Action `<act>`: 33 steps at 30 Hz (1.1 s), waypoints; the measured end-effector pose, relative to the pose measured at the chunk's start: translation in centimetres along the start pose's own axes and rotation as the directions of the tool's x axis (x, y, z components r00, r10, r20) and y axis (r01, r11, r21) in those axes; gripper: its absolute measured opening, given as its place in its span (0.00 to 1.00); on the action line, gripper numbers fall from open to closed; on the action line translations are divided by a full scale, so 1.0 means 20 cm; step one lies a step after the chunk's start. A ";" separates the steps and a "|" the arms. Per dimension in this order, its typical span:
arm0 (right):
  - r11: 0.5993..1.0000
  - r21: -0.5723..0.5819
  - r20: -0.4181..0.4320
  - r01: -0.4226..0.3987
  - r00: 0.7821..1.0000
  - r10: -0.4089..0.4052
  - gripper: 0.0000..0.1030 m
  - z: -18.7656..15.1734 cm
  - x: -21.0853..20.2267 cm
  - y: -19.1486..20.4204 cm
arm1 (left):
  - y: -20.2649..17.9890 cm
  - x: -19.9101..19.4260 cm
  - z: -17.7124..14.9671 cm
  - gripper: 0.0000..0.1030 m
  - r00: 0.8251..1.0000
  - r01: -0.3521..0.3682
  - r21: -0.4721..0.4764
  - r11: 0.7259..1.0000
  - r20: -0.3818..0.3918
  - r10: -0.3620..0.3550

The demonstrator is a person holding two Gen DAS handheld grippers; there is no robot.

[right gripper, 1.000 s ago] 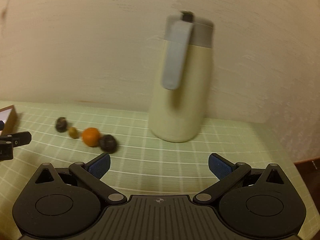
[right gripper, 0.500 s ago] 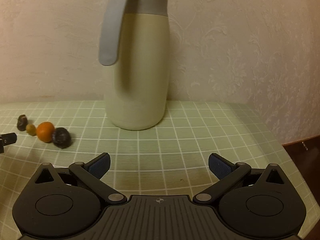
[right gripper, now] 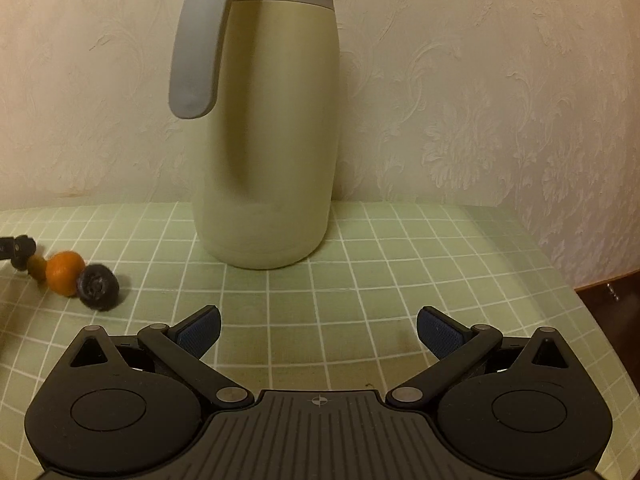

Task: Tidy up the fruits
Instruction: 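Grasp a dark brown round fruit with the left tool, then grasp the other dark brown fruit with the right tool while the left tool holds its fruit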

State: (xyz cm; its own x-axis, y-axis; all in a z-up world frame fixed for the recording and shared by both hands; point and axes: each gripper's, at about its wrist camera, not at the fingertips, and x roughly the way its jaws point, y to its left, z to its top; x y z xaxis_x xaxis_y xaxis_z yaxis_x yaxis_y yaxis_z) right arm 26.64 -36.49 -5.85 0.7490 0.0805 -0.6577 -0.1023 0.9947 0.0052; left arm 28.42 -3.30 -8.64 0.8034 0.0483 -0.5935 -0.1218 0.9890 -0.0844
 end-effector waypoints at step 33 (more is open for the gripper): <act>0.948 0.000 -0.023 -0.319 0.948 0.319 1.00 0.04 0.12 0.47 | 0.10 -0.35 -0.09 0.27 0.999 -0.025 0.082 0.996 -0.037 0.028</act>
State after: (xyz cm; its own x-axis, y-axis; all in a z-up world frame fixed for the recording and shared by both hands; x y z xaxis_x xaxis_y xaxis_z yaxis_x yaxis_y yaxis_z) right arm 27.94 -26.97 -6.78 0.6620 0.3920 -0.6389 -0.3360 0.9171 0.2146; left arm 21.54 -1.87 -6.14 0.7776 0.0707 -0.6247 -0.0938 0.9956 -0.0040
